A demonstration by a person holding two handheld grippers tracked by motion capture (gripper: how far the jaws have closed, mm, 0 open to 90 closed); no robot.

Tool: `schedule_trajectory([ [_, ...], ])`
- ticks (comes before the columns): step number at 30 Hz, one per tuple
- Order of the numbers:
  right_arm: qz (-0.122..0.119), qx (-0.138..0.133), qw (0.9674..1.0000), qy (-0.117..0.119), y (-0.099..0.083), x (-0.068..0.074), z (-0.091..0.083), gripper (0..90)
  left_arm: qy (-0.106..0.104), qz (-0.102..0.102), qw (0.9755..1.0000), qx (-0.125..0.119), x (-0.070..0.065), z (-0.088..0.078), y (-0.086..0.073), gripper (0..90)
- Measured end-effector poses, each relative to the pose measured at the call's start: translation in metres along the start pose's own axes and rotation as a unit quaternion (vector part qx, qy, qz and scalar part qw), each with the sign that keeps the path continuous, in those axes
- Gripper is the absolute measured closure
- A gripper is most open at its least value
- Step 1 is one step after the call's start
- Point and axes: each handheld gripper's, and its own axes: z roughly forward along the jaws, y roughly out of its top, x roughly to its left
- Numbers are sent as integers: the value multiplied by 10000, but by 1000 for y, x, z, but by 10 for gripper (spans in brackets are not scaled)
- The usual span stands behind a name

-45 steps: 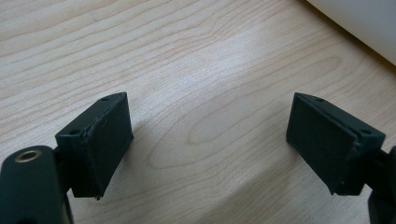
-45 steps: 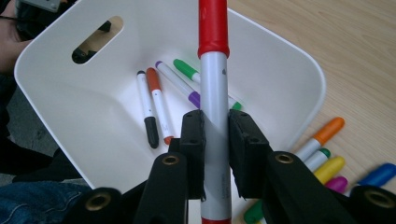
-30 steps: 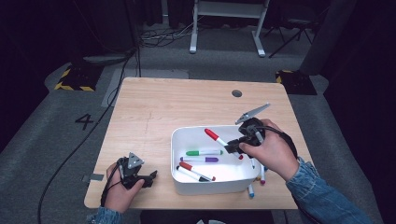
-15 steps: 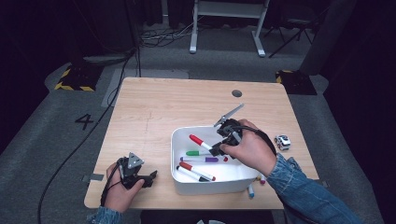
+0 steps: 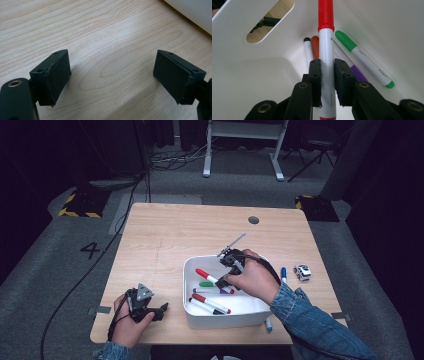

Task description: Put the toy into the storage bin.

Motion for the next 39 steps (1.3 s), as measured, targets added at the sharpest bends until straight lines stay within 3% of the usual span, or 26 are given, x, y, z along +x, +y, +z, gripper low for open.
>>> schedule_trajectory([
  [5, 113, -23, 9999, 93, 3, -1, 3, 765, -9, -5, 10000, 2, 0, 0, 0, 145],
  [19, 141, -193, 9997, 60, 17, 4, 7, 765, -1, 1, 10000, 0, 0, 0, 0, 145],
  [28, -17, -259, 9997, -32, 22, 6, 17, 766, -7, -2, 10000, 2, 0, 0, 0, 145],
  [39, -135, -35, 9996, -225, 22, 6, 32, 764, -1, 2, 10000, -1, 0, 0, 0, 145],
])
